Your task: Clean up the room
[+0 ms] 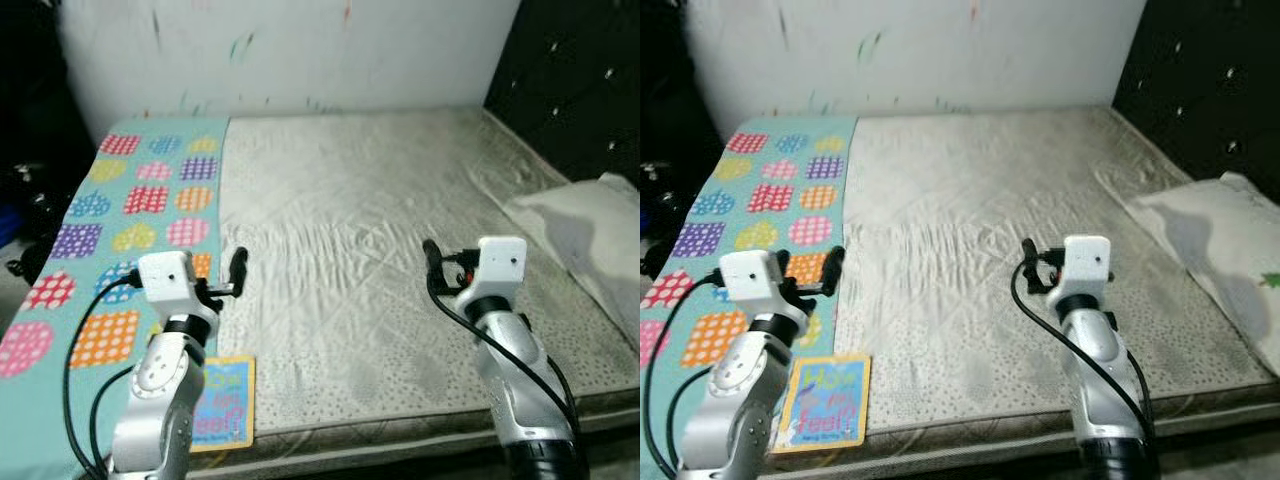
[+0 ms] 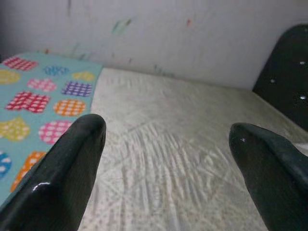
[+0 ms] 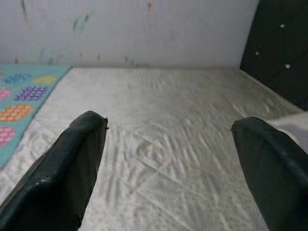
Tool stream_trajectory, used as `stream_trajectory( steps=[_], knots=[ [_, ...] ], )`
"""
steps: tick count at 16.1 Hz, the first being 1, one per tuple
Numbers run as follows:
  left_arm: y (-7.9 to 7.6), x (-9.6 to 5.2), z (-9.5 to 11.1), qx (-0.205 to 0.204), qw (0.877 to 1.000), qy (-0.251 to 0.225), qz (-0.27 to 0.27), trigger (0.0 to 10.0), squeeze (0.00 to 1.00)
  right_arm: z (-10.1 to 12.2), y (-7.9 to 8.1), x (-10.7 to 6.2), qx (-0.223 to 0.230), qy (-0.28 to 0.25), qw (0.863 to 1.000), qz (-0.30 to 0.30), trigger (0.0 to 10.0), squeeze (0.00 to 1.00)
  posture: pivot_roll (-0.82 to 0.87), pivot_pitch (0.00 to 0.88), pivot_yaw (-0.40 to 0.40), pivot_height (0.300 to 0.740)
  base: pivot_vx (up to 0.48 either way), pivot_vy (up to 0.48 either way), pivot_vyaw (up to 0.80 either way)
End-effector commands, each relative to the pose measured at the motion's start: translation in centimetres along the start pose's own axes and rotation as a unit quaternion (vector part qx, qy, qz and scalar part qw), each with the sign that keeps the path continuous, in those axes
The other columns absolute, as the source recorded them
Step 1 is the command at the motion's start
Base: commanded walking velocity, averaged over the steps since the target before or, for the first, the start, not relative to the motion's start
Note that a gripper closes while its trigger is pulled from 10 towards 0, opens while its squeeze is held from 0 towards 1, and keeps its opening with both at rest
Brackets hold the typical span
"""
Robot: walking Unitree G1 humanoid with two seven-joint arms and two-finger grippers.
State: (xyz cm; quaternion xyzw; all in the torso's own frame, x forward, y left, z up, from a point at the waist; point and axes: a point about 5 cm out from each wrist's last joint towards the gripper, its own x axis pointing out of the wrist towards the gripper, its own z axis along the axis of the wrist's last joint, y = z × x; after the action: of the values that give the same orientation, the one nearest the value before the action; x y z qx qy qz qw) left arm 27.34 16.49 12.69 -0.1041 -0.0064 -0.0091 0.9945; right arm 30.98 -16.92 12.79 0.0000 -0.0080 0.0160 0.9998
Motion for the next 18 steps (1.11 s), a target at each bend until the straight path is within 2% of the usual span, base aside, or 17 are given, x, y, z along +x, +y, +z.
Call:
stream_trajectory(
  steps=[1, 5, 16, 18],
  knots=[
    [0.48, 0.12, -0.02, -0.001, 1.0, 0.009, 0.019, 10.0, 0.0, -0.03, 0.27, 0.02, -0.001, 0.002, 1.0, 0.005, 10.0, 0.0, -0.04, 0.051, 0.003, 0.74, 0.0, 0.0, 0.0],
    [0.5, 0.12, -0.08, -0.011, 1.0, 0.009, 0.015, 10.0, 0.0, -0.04, 0.24, 0.03, -0.002, 0.003, 1.0, 0.006, 10.0, 0.0, -0.04, 0.052, 0.003, 0.74, 0.0, 0.067, 0.0],
    [0.32, 0.12, -0.1, -0.014, 1.0, 0.011, 0.014, 10.0, 0.0, 0.1, 0.2, 0.15, -0.004, 0.001, 1.0, 0.009, 10.0, 0.0, -0.05, 0.054, -0.001, 0.74, 0.0, 0.47, 0.0],
    [0.37, 0.17, -0.15, -0.009, 1.0, 0.014, 0.017, 10.0, 0.0, 0.12, 0.23, 0.19, -0.005, 0.001, 1.0, 0.01, 10.0, 0.0, -0.05, 0.056, -0.001, 0.74, 0.0, 0.127, 0.0]
  ],
)
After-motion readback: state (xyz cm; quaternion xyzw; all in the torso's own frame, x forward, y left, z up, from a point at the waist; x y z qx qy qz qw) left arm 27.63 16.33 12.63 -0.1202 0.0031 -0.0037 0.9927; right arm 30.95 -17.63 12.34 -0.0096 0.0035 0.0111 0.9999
